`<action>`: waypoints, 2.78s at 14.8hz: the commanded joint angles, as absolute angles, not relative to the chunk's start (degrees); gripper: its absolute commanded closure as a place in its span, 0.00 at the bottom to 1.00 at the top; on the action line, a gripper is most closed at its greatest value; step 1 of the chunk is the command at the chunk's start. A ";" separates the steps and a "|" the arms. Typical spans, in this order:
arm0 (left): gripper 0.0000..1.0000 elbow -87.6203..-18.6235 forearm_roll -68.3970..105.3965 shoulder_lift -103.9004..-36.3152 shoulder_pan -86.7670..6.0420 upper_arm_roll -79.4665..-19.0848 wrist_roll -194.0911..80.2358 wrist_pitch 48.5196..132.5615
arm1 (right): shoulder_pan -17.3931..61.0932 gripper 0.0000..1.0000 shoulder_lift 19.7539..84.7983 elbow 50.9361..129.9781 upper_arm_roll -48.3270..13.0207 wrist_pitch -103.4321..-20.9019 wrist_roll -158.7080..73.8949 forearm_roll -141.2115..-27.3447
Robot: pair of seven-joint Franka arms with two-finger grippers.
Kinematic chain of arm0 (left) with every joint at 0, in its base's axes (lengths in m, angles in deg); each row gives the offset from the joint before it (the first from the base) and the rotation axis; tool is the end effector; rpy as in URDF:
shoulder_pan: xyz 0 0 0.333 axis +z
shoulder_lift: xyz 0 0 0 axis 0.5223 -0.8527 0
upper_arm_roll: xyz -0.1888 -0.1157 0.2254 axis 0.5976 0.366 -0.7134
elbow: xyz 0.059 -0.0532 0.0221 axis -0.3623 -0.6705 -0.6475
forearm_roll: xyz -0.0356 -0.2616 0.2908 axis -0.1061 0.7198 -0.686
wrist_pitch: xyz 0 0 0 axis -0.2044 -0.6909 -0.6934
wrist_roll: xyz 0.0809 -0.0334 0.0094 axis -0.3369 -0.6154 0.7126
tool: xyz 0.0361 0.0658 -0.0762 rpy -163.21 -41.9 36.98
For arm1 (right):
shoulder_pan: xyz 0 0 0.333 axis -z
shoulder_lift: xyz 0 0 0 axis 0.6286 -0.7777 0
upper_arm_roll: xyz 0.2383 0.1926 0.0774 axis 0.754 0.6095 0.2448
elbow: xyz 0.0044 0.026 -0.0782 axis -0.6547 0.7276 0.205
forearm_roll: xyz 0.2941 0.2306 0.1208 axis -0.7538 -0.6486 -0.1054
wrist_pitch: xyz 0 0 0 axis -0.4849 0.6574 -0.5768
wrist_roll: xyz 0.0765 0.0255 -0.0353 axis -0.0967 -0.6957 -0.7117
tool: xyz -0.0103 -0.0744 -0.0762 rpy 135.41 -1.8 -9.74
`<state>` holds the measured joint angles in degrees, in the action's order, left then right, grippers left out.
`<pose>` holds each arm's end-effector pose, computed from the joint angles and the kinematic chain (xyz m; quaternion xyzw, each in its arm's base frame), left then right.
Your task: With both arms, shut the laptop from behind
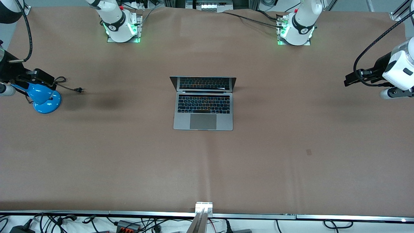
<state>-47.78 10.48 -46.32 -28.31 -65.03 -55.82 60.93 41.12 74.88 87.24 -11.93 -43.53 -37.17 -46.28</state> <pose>0.5538 0.0051 0.5688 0.9945 0.0720 -0.0766 0.0047 0.5667 -0.0205 0.5796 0.9998 -0.0172 0.0018 0.0092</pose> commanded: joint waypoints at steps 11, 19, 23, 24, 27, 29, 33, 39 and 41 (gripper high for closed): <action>0.75 -47.01 12.67 -46.16 -27.97 -65.23 -55.64 59.77 | 41.59 0.00 74.25 86.19 -11.85 -42.35 -36.14 -46.47; 1.00 -46.75 12.76 -45.98 -27.97 -64.79 -56.26 54.41 | 41.15 0.00 73.02 85.74 -11.41 -42.00 -36.32 -46.38; 1.00 -44.82 12.76 -46.24 -28.06 -64.61 -55.73 54.41 | 41.32 0.03 72.31 86.18 -11.41 -41.47 -37.20 -46.82; 1.00 -44.82 12.76 -46.24 -28.06 -64.70 -55.73 54.50 | 40.89 0.41 72.23 86.36 -11.24 -41.12 -37.46 -46.73; 0.99 -44.90 12.76 -46.24 -28.06 -64.61 -55.47 54.41 | 35.54 1.00 70.47 86.36 -11.24 -39.01 -36.07 -46.73; 1.00 -44.99 12.85 -46.33 -28.06 -64.70 -55.38 54.33 | 31.41 1.00 68.98 86.44 -11.15 -38.40 -35.97 -47.08; 1.00 -45.52 15.20 -46.25 -28.76 -64.09 -55.38 53.02 | 28.32 1.00 66.17 86.44 -11.15 -38.39 -35.09 -54.00; 1.00 -53.76 26.00 -46.51 -28.76 -47.23 -47.83 58.95 | 20.60 1.00 64.93 88.02 -11.15 -38.22 -34.91 -55.96; 1.00 -59.03 28.40 -46.68 -28.76 -43.27 -47.21 65.63 | 16.21 1.00 64.75 89.69 -11.15 -38.30 -32.82 -56.91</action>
<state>-53.57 25.66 -47.12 -29.68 -45.91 -47.62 60.34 20.36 64.51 87.90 -10.63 -38.57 -34.85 -55.80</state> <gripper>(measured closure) 0.991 0.991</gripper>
